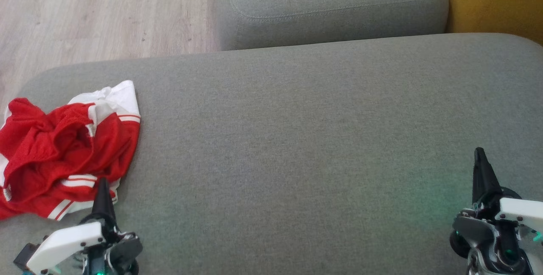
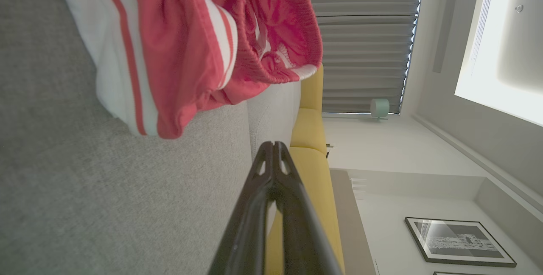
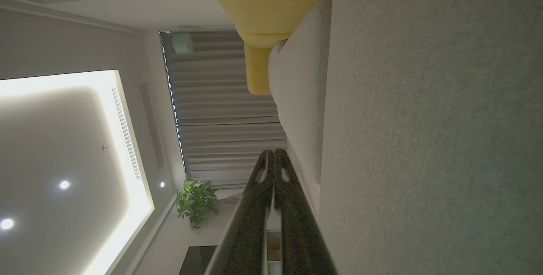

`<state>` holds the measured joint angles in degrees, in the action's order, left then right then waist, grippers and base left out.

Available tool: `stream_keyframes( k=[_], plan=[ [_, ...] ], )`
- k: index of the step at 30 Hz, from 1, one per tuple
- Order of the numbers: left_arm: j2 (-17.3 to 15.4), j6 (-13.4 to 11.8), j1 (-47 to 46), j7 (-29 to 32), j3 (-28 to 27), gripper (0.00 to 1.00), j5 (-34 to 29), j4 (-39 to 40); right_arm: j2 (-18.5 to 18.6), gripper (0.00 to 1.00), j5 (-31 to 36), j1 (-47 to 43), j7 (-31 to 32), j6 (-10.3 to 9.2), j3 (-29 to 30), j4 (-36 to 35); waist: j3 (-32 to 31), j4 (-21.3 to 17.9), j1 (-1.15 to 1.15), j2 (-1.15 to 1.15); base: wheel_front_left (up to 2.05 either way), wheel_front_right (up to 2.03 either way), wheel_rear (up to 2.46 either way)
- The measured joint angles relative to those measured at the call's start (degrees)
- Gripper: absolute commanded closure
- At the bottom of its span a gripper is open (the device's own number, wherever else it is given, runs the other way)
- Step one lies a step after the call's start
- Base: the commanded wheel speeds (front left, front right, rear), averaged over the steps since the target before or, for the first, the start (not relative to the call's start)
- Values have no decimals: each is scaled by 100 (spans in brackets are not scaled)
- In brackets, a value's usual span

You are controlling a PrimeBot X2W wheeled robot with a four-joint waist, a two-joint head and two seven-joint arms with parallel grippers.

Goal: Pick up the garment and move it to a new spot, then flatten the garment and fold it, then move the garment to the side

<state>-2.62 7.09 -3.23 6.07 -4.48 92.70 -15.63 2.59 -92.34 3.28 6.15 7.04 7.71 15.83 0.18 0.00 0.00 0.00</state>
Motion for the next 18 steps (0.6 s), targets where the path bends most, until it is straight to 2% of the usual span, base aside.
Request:
stream_keyframes(
  k=[5, 6, 12, 18],
  plan=[
    [0, 0, 0, 0, 0, 100, 0, 0, 0, 100, 0, 0, 0, 0, 0, 0, 0, 0, 0, 0, 0, 0, 0],
    [0, -3, 4, -3, 4, 0, 0, -29, -1, 0, 0, -5, -1, 0, -2, 30, 0, 0, 0, 0, 0, 0, 0],
    [26, -4, 371, -9, 60, 0, 0, -541, -40, 0, -1, -398, -1, -2, -16, 559, 0, 0, 0, 0, 0, 0, 0],
    [37, -5, 462, -70, 119, 0, -1, -595, -43, 0, 21, -478, -66, -2, -164, 590, 2, -1, 0, 0, 0, 0, 0]
  ],
)
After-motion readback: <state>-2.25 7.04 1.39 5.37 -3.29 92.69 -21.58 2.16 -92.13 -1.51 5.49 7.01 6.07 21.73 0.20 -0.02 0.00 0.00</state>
